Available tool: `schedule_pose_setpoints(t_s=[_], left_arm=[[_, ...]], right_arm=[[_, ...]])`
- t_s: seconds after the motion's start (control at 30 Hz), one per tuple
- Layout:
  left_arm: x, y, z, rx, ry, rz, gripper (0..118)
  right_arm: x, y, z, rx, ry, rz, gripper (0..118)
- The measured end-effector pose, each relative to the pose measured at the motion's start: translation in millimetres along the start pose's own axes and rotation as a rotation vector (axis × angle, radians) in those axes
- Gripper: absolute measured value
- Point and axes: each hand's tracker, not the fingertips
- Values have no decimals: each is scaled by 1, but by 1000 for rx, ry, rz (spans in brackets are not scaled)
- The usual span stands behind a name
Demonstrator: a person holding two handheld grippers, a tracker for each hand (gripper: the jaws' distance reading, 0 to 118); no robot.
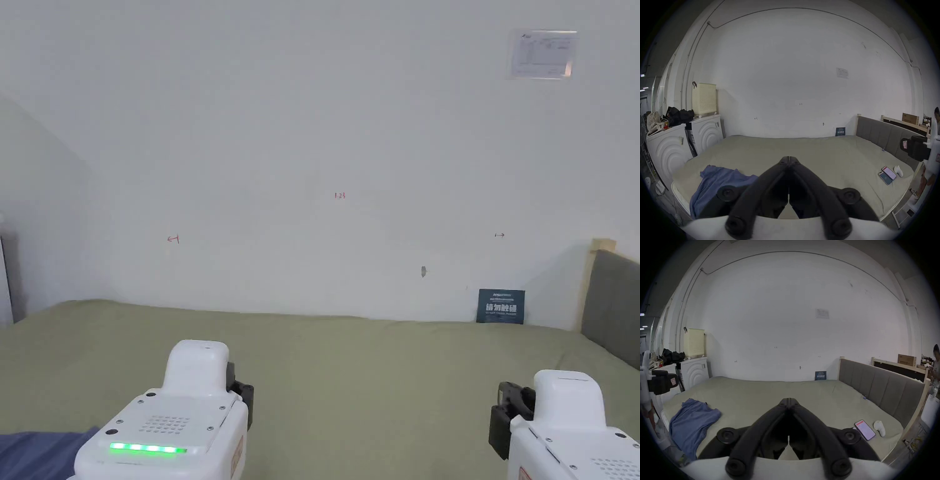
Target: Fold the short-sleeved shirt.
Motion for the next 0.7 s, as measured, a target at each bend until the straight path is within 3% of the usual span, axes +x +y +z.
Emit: schedule_pose_setpoints(t_s=[0.07,0.23,0.4,0.7], left_arm=[[-1,-4,-2,-4,-1,8,0],[-16,-13,-8,-35,2,33,0],[-57,-17,-5,-55,102,45,0],[-189,-28,52,-76,442,102,0]], right_arm=[[-4,-4,0,3,-28,53,0],[-10,-12,-7,-25,-24,61,0],[-34,-14,-21,-44,24,88,0],[-173,-21,-52,-60,377,76,0]])
